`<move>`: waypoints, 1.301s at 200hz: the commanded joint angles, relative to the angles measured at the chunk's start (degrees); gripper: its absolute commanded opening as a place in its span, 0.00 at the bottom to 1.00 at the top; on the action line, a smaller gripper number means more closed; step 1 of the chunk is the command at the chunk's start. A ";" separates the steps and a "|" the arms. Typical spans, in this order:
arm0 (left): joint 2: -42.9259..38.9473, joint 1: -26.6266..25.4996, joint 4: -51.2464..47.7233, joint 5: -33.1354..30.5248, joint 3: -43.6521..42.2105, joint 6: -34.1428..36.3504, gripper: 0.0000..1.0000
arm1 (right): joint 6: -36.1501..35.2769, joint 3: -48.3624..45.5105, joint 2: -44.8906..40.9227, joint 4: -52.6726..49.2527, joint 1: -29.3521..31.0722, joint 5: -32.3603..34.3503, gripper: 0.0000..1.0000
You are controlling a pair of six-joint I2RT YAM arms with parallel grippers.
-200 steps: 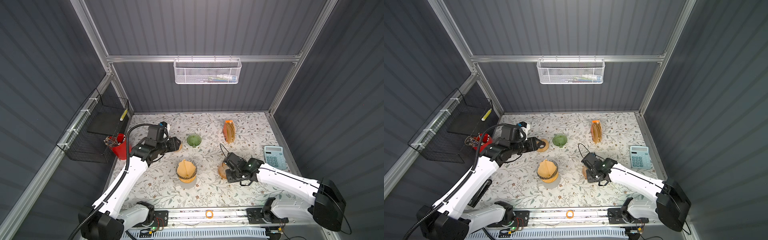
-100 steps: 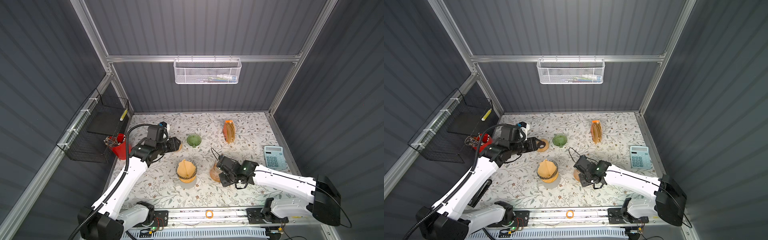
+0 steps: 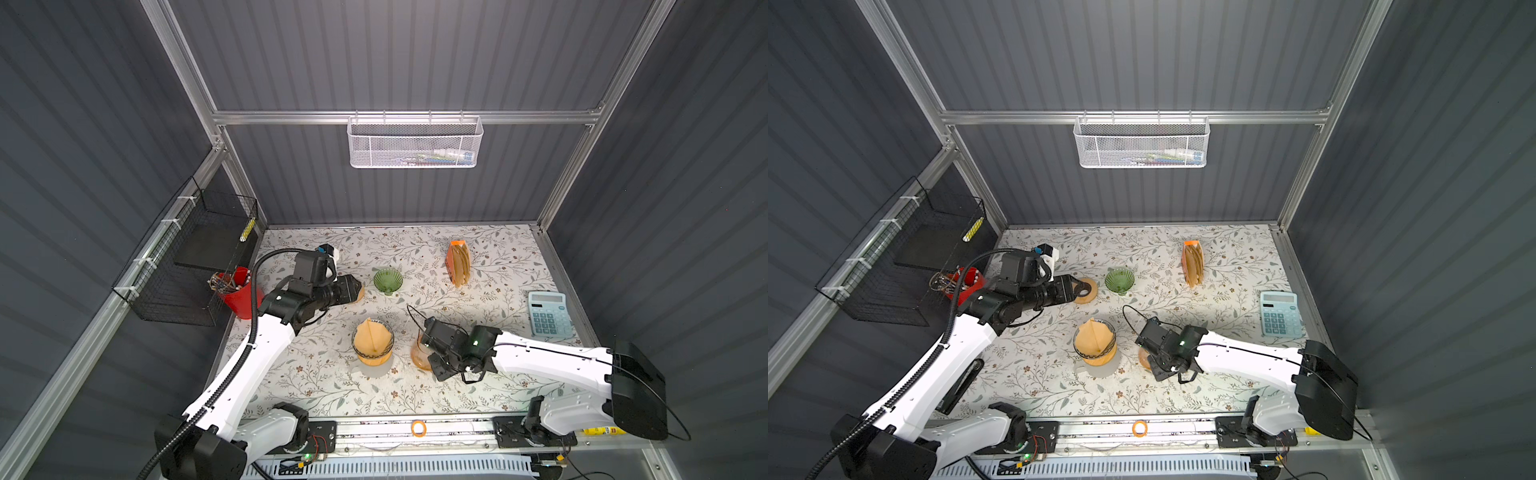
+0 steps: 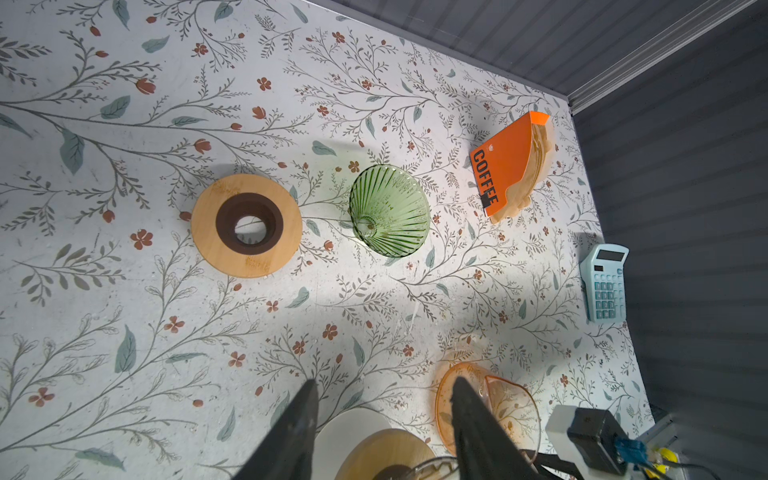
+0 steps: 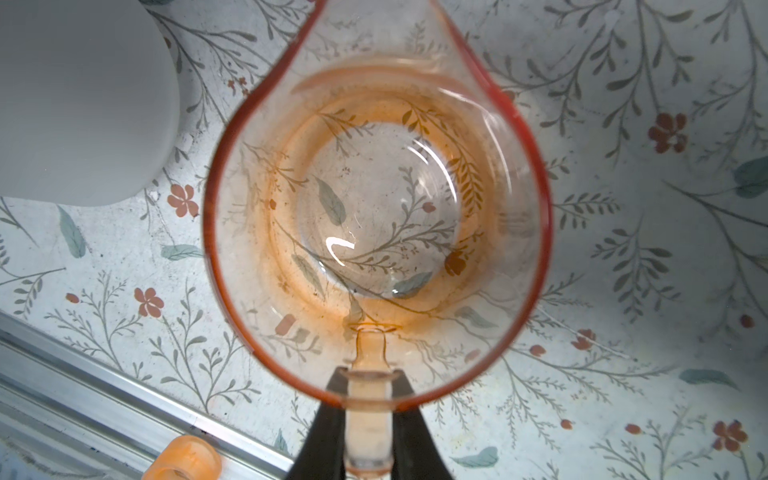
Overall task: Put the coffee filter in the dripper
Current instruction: 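Carry the pitcher with the right gripper toward the dripper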
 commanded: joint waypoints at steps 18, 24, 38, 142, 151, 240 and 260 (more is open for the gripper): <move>-0.91 0.38 -0.48 0.06 -0.48 -0.55 0.53 | -0.42 1.00 0.36 0.54 0.88 1.76 0.15; -0.94 0.38 -0.55 0.06 -0.39 -0.55 0.53 | -0.34 1.00 0.32 0.33 0.88 1.76 0.18; -0.82 0.38 -0.66 0.06 -0.24 -0.47 0.53 | -0.16 0.91 0.10 0.06 0.97 2.00 0.26; -1.18 0.38 -0.85 -0.05 -0.36 -0.68 0.53 | 1.93 0.28 -1.85 -6.57 0.97 3.81 0.32; -1.13 0.38 -0.82 -0.03 -0.37 -0.70 0.53 | 1.93 0.60 -1.58 -7.13 0.95 3.85 0.32; -1.44 0.38 -0.92 -0.01 -0.48 -0.77 0.53 | 1.59 0.39 -1.51 -9.73 -1.58 5.11 0.35; -1.38 0.38 -0.90 0.03 -0.50 -0.80 0.53 | 0.75 0.21 -1.10 -8.80 -2.83 5.14 0.35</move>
